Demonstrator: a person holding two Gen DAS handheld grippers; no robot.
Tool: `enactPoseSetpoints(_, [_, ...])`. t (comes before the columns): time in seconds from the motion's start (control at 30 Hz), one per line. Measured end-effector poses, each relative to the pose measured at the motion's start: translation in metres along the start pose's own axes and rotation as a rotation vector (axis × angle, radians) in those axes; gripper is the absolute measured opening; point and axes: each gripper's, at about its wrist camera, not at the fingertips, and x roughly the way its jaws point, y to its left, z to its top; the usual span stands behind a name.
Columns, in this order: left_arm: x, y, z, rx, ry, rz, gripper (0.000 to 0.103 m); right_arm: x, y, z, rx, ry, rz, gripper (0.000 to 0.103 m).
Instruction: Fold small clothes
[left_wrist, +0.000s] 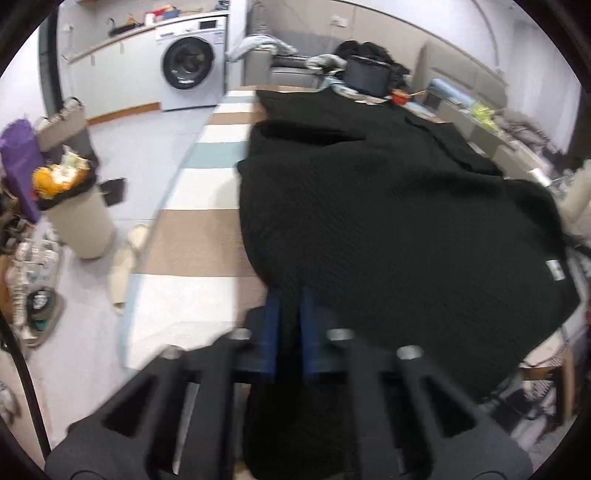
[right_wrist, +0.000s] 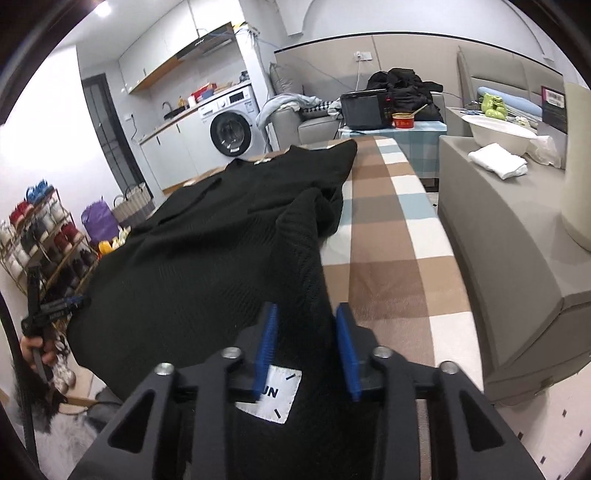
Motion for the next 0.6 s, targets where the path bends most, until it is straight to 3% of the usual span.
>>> enactPoseSetpoints(0.13, [-0.009, -0.003, 0.004, 0.011, -0.051, -0.002, 0.005, 0.015, 0.01, -0.005, -0.076, 0.04, -0.056, 0.044])
enactPoseSetpoints(0.2, [-0.019, -0.002, 0.007, 0.004, -0.082, -0.008, 0.005, 0.021, 0.02, -0.007, -0.147, 0.067, -0.078, 0.003])
enactPoseSetpoints(0.33, [-0.043, 0.004, 0.016, -0.017, -0.151, -0.027, 0.005, 0.001, 0.032, -0.003, -0.188, -0.011, -0.008, 0.003])
enactPoseSetpoints(0.6, [-0.072, 0.01, 0.055, -0.033, -0.264, -0.048, 0.005, -0.052, 0.018, 0.038, 0.003, -0.256, -0.005, 0.002])
